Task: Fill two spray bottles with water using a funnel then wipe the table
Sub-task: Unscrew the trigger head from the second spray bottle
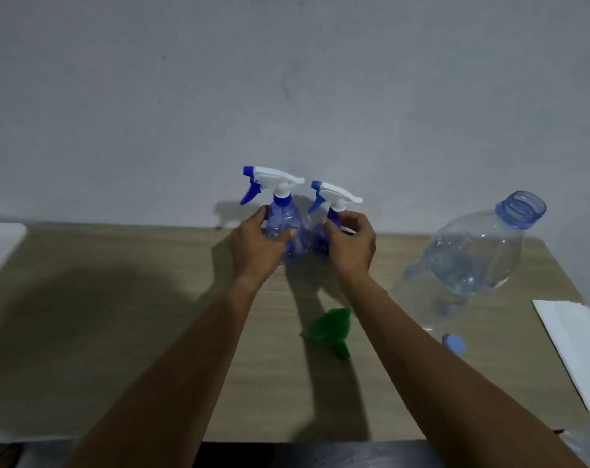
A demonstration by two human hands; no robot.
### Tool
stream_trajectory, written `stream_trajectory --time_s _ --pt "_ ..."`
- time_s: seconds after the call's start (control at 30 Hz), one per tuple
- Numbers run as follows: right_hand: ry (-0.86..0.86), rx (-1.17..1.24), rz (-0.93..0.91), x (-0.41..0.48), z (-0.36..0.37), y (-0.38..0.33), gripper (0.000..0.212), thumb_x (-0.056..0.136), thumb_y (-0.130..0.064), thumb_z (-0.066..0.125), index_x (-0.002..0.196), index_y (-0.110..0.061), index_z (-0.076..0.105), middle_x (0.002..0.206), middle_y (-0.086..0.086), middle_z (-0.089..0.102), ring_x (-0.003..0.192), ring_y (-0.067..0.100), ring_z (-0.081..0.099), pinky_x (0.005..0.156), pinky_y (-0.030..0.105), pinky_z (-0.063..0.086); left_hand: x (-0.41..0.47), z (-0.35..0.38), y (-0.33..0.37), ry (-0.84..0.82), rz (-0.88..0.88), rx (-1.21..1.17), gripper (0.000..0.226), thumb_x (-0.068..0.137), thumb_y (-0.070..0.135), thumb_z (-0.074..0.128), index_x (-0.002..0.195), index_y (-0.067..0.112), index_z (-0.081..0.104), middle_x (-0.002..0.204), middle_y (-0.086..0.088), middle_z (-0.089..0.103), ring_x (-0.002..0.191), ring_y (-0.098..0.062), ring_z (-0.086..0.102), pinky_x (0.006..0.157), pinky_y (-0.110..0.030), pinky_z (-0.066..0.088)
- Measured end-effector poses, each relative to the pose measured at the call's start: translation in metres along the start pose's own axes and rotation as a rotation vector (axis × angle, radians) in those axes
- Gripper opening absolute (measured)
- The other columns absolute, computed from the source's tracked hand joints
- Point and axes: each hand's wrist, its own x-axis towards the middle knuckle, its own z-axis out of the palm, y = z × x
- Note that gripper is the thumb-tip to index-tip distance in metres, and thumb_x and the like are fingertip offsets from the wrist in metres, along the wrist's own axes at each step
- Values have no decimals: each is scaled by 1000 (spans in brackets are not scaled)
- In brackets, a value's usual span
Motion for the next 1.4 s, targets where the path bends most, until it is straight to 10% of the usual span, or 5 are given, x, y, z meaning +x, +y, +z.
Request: stream_trajectory --time_s 0.23,0.67,0.83,1.23,1.4 --pt "-14 -62 13 35 13 13 33 90 -28 72 121 -30 60 122 -1 65 99 23 68 90 40 59 15 15 -5 60 20 -7 40 76 28 84 112 24 68 93 16 66 81 -7 63 67 -10 45" --pt "-69 -71 -80 5 -12 -12 31 84 -24 81 112 -21 67 95 -7 71 78 2 64 65 18 49 -15 4 -1 60 -54 26 72 82 36 80 145 19 50 137 -1 62 122 -20 57 90 -26 45" --pt "-245 -97 -186 -36 -32 -21 32 73 -26 88 100 -19 72 90 -6 76 86 11 72 77 34 60 -74 -23 -7 10 -82 -251 36 85 23 78 120 19 71 109 11 74 107 -8 69 93 -30 55" --pt "-711 -222 -351 -125 -54 20 28 70 -24 92 88 -14 73 80 9 74 72 19 66 73 46 56 -188 -59 -48 -67 -87 -275 41 84 11 76 124 19 70 117 7 73 109 -4 67 93 -24 54" --pt "-711 -205 -376 -140 -66 30 29 70 -15 92 92 -14 74 83 9 74 71 19 65 67 27 52 -207 -56 -52 -125 -122 -295 42 83 11 77 120 29 70 110 6 76 105 -7 70 90 -23 55"
